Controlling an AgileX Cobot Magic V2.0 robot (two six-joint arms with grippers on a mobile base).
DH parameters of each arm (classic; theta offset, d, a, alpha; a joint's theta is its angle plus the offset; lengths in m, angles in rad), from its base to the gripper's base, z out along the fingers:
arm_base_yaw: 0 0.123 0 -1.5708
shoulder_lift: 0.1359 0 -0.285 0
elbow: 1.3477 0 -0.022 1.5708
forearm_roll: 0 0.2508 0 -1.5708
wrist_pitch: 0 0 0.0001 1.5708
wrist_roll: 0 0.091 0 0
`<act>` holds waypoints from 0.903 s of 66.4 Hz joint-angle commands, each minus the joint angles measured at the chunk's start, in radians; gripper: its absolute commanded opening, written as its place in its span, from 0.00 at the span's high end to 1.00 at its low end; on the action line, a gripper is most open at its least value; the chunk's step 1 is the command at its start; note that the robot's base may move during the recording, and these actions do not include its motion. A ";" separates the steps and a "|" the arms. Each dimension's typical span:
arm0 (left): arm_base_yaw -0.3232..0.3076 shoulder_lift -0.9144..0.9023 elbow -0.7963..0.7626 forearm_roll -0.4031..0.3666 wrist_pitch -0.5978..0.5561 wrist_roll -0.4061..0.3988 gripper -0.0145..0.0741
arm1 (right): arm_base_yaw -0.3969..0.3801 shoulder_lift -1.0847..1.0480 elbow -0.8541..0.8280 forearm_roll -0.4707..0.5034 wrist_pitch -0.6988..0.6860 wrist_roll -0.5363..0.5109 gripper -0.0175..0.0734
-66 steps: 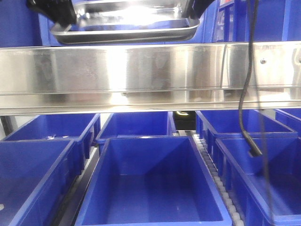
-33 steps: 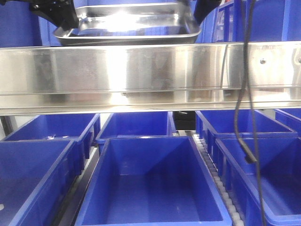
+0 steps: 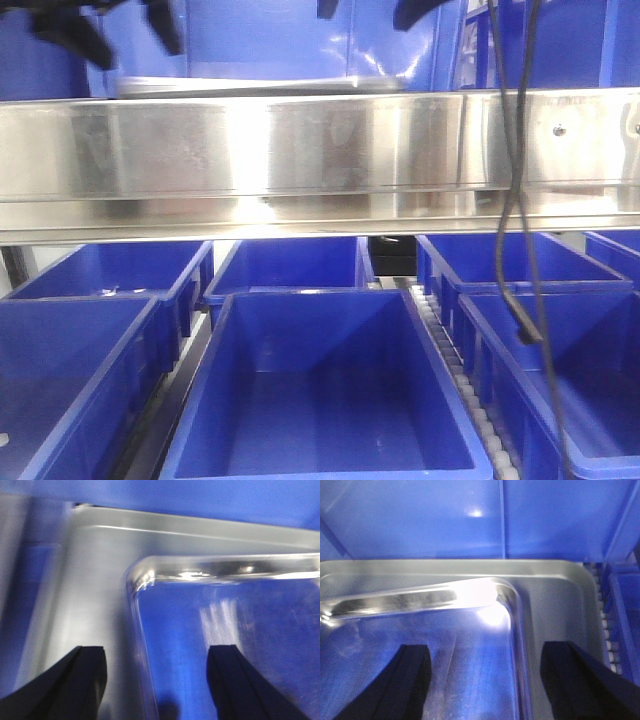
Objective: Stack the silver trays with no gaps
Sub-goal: 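Open both grippers and lift them off the tray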
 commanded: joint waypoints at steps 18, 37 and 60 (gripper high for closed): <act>0.002 -0.053 -0.030 -0.029 0.029 -0.005 0.69 | 0.000 -0.029 -0.030 -0.019 0.022 -0.012 0.65; 0.002 -0.223 -0.030 -0.049 0.010 -0.005 0.84 | 0.008 -0.141 -0.039 -0.014 0.049 -0.014 0.83; -0.052 -0.417 0.132 -0.060 -0.196 0.009 0.85 | 0.016 -0.303 0.102 -0.011 -0.059 -0.077 0.83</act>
